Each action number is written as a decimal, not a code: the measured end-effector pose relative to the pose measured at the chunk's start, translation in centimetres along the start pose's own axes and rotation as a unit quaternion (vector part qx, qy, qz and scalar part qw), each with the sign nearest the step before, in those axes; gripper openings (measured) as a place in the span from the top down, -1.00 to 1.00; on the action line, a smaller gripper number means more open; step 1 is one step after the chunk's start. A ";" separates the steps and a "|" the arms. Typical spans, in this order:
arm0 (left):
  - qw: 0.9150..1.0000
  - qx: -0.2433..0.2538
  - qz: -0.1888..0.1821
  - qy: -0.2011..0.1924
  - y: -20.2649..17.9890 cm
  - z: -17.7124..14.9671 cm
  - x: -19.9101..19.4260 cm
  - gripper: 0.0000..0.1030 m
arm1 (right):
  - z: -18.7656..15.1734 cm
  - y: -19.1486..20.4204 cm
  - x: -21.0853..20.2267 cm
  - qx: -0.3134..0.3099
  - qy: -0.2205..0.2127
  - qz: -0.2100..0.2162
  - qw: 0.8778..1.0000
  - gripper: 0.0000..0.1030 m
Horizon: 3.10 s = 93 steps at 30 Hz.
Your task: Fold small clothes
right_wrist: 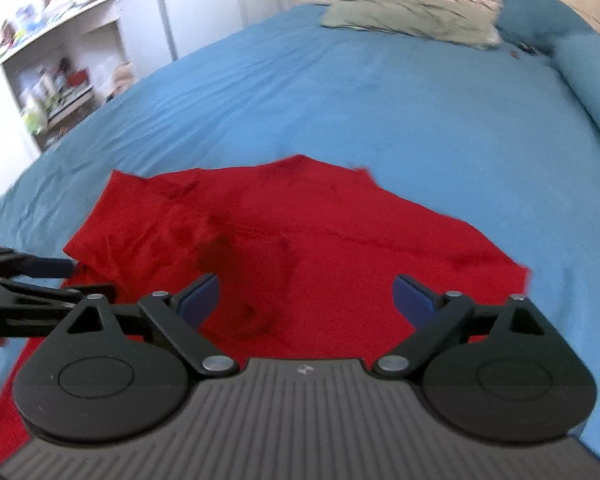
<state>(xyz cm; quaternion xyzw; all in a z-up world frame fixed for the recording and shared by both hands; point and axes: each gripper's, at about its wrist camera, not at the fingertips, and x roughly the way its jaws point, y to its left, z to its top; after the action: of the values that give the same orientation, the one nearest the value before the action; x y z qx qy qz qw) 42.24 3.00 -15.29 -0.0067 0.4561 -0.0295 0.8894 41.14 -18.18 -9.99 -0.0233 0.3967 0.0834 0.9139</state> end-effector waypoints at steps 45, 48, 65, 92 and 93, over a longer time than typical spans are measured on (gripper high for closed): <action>1.000 -0.013 -0.017 0.004 2.4 0.8 1.4 -0.40 | -6.2 -6.4 4.6 0.336 0.028 -0.061 0.939 0.01; 1.000 -0.014 -0.013 0.005 2.5 0.8 1.5 -0.40 | -6.3 -6.4 4.0 0.315 0.036 -0.058 0.947 0.06; 1.000 -0.013 0.023 0.014 4.4 -0.2 2.2 -0.40 | -2.5 -6.5 0.4 0.259 -0.042 -0.084 0.961 0.60; 0.991 -0.069 0.113 0.034 8.3 -1.5 4.9 -0.47 | -6.4 -8.6 0.6 0.212 -0.037 -0.119 0.969 -0.64; 0.991 -0.068 0.112 0.034 8.2 -1.9 4.7 -0.47 | -6.4 -8.4 1.2 0.211 -0.030 -0.107 0.971 -0.64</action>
<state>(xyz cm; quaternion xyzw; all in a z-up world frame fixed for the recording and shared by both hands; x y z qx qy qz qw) 43.83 10.89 -20.49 -0.0147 0.4845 0.1009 0.8688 38.78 -27.01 -15.50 0.1297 0.3729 -0.1000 0.9133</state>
